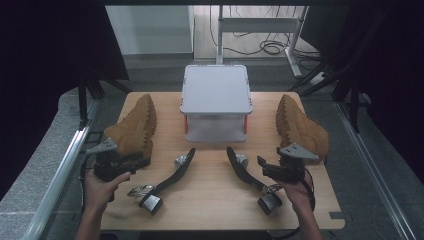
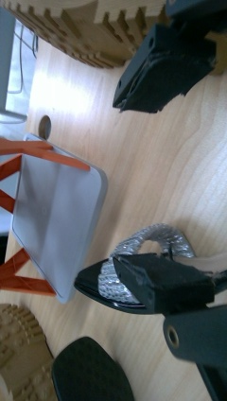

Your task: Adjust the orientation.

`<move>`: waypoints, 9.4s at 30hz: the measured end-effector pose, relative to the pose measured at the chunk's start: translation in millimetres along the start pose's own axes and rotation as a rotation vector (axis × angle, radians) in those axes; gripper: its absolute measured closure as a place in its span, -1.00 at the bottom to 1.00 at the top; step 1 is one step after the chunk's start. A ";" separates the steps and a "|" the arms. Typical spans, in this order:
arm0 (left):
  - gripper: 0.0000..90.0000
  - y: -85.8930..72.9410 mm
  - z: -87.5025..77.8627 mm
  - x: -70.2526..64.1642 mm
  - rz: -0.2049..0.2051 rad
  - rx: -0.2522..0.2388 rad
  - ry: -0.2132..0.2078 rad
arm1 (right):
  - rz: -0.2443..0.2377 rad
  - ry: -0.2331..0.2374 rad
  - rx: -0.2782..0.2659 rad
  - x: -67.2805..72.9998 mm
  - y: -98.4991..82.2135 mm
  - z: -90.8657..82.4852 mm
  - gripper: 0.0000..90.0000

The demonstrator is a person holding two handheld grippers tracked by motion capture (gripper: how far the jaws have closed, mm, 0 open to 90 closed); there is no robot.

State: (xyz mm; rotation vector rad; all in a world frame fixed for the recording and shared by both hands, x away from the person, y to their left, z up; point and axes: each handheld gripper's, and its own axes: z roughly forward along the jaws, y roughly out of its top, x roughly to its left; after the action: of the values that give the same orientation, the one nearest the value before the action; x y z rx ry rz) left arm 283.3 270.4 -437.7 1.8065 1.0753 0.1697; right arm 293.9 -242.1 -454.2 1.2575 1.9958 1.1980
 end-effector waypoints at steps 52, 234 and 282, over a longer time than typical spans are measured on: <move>1.00 -15.5 59.9 -26.8 0.080 0.211 -0.025 | 0.031 -0.020 0.029 -12.6 -18.6 -16.6 -0.21; 0.51 -6.9 81.7 -80.9 0.208 0.352 -0.110 | 0.003 -0.034 0.052 -2.2 -25.0 -11.6 -0.18; -0.06 3.7 50.3 -40.3 0.154 0.238 -0.049 | -0.182 0.227 0.433 -5.2 8.3 32.1 0.98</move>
State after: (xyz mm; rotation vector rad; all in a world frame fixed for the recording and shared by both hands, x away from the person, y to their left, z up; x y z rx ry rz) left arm 288.6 206.7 -446.6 2.0980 0.9536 0.0917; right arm 324.5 -231.8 -463.1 1.1341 2.5761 0.8814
